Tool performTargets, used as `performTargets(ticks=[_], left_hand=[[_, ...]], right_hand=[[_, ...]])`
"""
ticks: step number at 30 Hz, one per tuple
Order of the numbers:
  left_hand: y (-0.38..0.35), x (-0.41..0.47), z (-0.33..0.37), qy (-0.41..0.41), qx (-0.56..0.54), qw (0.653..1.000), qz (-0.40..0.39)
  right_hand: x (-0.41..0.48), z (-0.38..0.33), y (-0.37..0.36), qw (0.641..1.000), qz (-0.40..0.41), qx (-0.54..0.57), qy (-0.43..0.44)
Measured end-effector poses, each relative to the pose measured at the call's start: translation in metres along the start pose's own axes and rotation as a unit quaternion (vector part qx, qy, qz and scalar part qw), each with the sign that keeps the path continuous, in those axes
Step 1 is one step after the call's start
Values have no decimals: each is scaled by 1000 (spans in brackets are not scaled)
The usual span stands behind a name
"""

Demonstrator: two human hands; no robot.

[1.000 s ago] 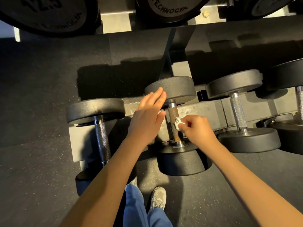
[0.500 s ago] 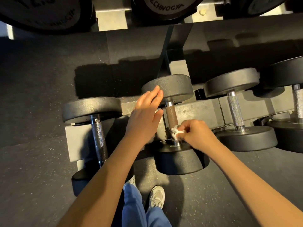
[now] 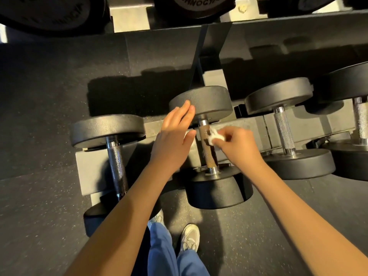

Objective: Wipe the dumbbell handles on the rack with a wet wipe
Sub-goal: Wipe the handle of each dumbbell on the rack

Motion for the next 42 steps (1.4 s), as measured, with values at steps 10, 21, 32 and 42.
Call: performTargets(ticks=[10,21,32,42], left_hand=[[-1,0,0,2,-2,1000,7],[5,-8,-2,-12,34,999,-27],[11,-10,-7,-34,46,998,-27],[16,-8,-2,-20,43,998,-42]], right_hand=[[-6,0,-13,997,-25,-78,13],[10,-16,-33,970,54,-129,199],[-13,-10,-15,941,-154,-257,157],[1,-3,-21,986,15,-113,120]])
Point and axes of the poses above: each hand's wrist, its own x-axis towards the middle knuckle, its own y-axis out of the back of the hand, z = x × y, the point moved 1 cm from there along x, towards the middle knuckle, and after that the axes turned 10 degrees about -y, right-handed, at the moved point
